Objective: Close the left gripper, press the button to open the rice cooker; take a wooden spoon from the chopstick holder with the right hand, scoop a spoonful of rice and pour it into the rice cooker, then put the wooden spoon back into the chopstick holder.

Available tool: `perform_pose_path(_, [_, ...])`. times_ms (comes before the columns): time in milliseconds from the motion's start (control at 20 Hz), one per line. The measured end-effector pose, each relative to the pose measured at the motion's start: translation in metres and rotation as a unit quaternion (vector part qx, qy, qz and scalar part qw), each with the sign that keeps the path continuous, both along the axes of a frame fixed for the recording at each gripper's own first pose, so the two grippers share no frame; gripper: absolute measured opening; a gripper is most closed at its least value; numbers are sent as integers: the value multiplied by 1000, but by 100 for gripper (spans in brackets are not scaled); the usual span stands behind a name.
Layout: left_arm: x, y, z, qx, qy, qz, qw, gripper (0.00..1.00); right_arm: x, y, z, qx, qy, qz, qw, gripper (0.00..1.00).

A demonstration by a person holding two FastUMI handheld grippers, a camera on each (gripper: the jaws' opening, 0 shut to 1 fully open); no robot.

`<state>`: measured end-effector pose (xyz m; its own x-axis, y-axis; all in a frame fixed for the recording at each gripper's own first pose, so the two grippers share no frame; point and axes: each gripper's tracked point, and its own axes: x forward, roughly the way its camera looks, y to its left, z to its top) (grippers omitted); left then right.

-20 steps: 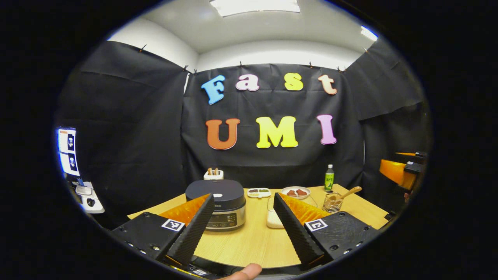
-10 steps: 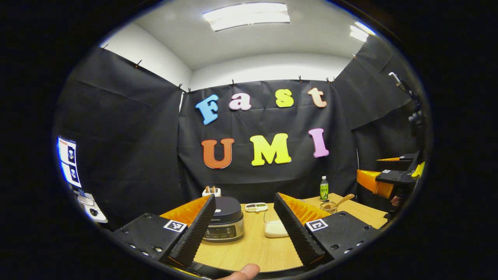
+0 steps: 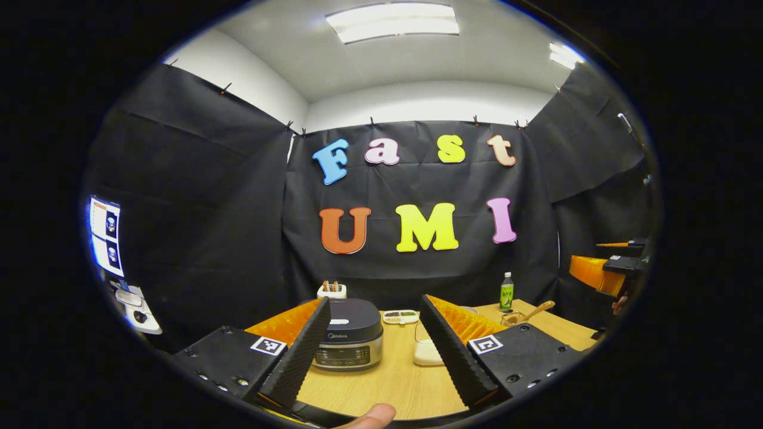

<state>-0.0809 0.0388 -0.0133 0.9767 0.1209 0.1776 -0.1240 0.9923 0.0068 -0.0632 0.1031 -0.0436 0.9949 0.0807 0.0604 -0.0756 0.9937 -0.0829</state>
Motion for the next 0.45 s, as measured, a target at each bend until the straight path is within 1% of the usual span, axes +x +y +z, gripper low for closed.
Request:
perform_pose_path(200, [-2,0,2,10,-11,-7,1000,96,-4,1,2,5,-5,4,1000,96])
perform_pose_path(250, [-1,-1,2,13,-11,-7,1000,96,-3,0,1,5,-5,3,1000,97])
perform_pose_path(300, [-2,-4,1,13,-10,-8,1000,96,-2,-1,0,6,-4,2,1000,95])
perform_pose_path(450, [-1,-12,-1,16,-7,-15,1000,96,0,0,-3,10,-1,5,1000,96])
